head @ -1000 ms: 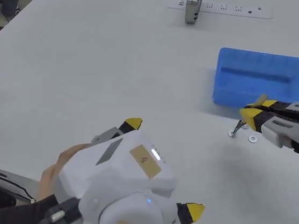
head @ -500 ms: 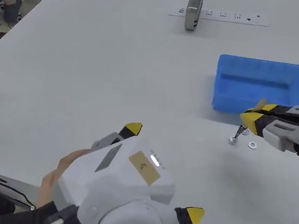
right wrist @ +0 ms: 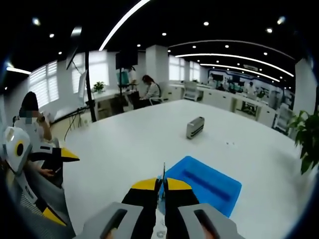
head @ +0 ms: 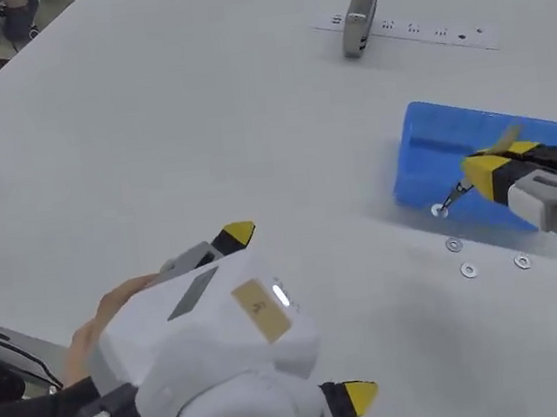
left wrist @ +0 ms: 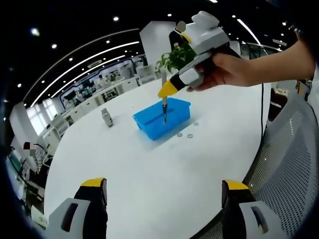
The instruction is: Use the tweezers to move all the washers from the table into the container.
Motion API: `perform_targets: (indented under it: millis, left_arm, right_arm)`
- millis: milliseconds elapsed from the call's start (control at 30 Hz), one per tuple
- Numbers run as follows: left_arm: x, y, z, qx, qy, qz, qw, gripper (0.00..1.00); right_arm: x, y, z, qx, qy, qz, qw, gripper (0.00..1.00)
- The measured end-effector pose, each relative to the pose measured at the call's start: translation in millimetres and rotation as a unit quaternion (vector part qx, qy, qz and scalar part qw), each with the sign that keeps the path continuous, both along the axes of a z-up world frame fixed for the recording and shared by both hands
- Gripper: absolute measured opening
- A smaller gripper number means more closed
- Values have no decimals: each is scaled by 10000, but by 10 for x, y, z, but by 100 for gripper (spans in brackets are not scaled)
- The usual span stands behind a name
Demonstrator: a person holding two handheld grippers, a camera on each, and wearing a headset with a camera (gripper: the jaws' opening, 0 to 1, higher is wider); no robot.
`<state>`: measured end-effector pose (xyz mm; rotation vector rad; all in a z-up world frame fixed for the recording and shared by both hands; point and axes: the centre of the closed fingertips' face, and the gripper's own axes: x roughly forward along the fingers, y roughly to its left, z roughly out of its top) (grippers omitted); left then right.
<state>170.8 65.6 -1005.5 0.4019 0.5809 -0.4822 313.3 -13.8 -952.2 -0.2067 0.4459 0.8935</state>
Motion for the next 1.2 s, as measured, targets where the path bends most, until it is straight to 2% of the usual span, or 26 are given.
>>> perform_targets:
  millis: [200, 333, 433, 500, 633, 667, 833, 1033, 1200]
  left_arm:
    - [0, 12, -14, 31, 29, 22, 10000, 98]
    - [-1, 13, -20, 42, 43, 24, 10000, 98]
    - [-3, 8, -22, 37, 52, 16, 10000, 98]
    - [-6, 7, -26, 42, 64, 12, 10000, 98]
    - [-3, 10, -25, 31, 64, 27, 10000, 98]
    - [-3, 11, -27, 29, 72, 33, 10000, 98]
    - [-6, 13, -36, 54, 87, 28, 9999, 97]
    - [-10, 5, -40, 33, 110, 16, 9999, 97]
    - [-13, 10, -50, 54, 134, 18, 9999, 97]
  right_arm:
    - [176, 16, 130, 147, -115, -219, 9996, 0]
    - [280, 14, 157, 224, -174, -383, 9989, 0]
    - [348, 33, 138, 168, -231, -443, 9986, 1]
    - [438, 30, 100, 70, -296, -438, 9986, 1]
    - [454, 54, -13, -222, -389, -342, 9984, 1]
    - [447, 61, -68, -356, -393, -278, 9982, 1]
    - [439, 86, -243, -665, -398, -127, 9969, 1]
    - [475, 94, -412, -741, -278, -114, 9968, 1]
    - [490, 95, -493, -756, -198, -162, 9968, 1]
